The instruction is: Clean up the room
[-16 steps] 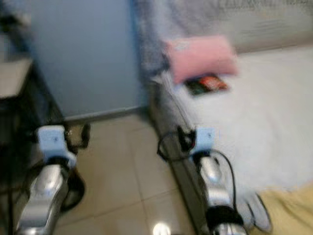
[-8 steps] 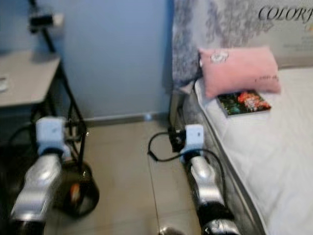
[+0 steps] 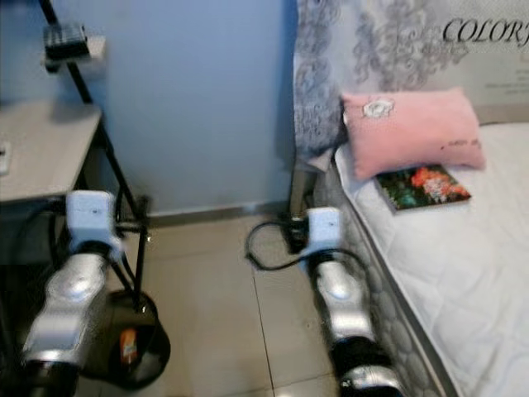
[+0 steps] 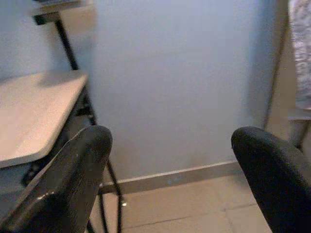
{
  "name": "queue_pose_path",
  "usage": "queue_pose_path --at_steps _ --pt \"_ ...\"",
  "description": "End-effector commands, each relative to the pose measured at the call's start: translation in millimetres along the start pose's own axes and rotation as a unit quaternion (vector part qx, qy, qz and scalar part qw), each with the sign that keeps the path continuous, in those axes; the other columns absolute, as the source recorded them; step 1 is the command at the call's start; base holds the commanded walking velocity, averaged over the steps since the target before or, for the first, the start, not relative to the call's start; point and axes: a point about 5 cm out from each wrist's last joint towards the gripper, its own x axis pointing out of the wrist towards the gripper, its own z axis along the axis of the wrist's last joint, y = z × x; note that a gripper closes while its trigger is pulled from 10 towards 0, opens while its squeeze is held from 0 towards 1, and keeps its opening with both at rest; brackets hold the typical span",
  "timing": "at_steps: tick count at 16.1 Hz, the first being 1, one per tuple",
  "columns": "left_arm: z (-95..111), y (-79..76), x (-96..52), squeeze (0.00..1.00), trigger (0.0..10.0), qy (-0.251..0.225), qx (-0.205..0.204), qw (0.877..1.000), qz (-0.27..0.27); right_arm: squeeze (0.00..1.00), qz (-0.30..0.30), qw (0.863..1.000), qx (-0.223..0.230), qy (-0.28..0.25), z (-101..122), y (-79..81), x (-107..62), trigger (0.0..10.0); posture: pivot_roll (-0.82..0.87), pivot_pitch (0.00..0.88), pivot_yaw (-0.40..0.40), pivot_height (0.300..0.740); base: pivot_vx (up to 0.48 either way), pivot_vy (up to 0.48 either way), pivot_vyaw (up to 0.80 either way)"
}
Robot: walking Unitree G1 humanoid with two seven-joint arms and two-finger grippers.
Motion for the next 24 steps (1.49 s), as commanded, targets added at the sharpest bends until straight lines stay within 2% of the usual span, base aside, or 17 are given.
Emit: queue_pose_path --at_steps 1,5,10,16,24 --pt "-0.7 5.7 0.6 0.0 10.0 0.006 0.006 1.0 0.002 0.0 0.007 1.0 0.006 -0.009 2.9 8.1 3.7 10.0 0.02 0.0 0.021 0.74 0.446 0.0 0.0" --pt "-2.2 4.8 -0.2 0.0 10.0 0.007 -0.019 1.0 0.002 0.0 0.013 1.0 0.007 -0.008 2.1 12.0 4.3 10.0 0.02 0.0 0.022 0.74 0.446 0.0 0.0" --pt "-1.3 3.5 2.8 0.0 10.0 0.008 -0.007 1.0 -0.009 0.0 0.017 1.0 0.005 -0.007 1.6 12.5 4.3 10.0 0.01 0.0 0.02 0.74 0.439 0.0 0.0" --pt "-2.2 4.8 2.6 0.0 10.0 0.012 -0.023 1.0 0.002 0.0 0.023 1.0 0.008 -0.003 -0.6 14.9 3.1 10.0 0.01 0.0 0.022 0.74 0.442 0.0 0.0" --pt "-5.8 0.5 3.1 0.0 10.0 0.021 -0.043 0.999 0.015 0.0 0.015 1.0 0.01 0.0 0.5 8.4 3.7 10.0 0.01 0.0 0.015 0.74 0.435 0.0 0.0"
